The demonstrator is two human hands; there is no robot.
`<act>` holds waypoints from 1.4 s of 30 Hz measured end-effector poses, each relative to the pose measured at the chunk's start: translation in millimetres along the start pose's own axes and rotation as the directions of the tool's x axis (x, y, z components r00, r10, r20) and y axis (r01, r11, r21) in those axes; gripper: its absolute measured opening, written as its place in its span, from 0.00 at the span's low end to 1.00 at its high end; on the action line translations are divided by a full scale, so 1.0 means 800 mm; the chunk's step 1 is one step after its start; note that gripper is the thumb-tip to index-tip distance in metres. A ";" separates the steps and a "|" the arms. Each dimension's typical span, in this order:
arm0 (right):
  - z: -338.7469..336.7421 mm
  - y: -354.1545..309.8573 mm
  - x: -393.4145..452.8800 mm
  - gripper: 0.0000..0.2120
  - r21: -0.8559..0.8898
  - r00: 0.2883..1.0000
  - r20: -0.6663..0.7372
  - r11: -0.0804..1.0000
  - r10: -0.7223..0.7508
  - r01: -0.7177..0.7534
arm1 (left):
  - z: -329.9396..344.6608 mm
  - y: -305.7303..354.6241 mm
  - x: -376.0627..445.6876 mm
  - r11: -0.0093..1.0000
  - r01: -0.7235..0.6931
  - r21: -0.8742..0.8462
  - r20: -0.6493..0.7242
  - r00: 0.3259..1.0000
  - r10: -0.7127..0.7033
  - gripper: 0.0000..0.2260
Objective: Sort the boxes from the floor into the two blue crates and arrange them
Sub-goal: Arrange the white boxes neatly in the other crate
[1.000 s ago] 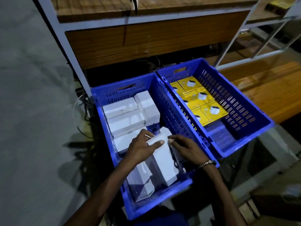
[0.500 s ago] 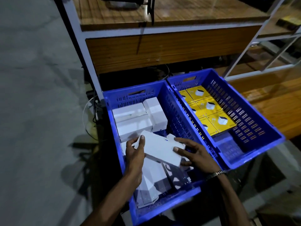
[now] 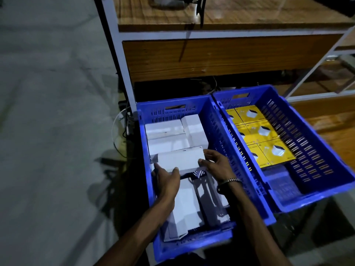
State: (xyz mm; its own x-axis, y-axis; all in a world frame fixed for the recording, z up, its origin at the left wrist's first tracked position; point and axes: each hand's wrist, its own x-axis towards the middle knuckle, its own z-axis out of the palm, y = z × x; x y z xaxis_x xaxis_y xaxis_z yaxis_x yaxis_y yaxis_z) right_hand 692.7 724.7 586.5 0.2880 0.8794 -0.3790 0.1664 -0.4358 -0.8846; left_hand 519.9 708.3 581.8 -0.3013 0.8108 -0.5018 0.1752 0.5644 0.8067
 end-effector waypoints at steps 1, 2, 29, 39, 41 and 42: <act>0.005 -0.002 0.005 0.15 -0.017 1.000 0.013 1.000 0.006 -0.006 | 0.003 0.004 -0.004 0.998 -0.017 0.060 -0.004 1.000 0.017 0.41; 0.010 -0.003 0.010 0.15 -0.028 1.000 0.025 0.999 0.018 -0.017 | 0.005 0.009 -0.009 0.991 -0.033 0.130 -0.001 0.999 0.034 0.43; -0.007 0.022 -0.021 0.17 -0.690 0.956 -0.112 0.713 -0.270 0.120 | 0.027 -0.010 -0.022 0.840 -0.514 0.171 0.172 0.856 0.488 0.11; -0.019 0.016 -0.032 0.24 -0.907 0.987 -0.151 0.388 0.056 -0.161 | 0.026 -0.011 -0.017 0.944 -0.327 0.046 0.334 0.895 0.294 0.06; -0.025 0.005 -0.047 0.28 -0.884 0.981 -0.194 0.431 0.017 -0.182 | 0.025 -0.011 -0.018 0.948 -0.315 0.043 0.344 0.896 0.282 0.06; -0.030 0.001 -0.055 0.28 -0.861 0.981 -0.192 0.480 -0.001 -0.168 | 0.025 -0.010 -0.021 0.950 -0.311 0.037 0.351 0.894 0.279 0.05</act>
State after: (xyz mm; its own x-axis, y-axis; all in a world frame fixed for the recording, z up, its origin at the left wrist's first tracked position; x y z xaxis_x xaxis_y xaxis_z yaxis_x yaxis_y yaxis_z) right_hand 702.4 680.8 608.8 0.4635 0.8268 -0.3188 0.8437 -0.5217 -0.1264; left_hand 542.3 693.8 577.5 0.1090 0.9365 -0.3332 0.2950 0.2896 0.9106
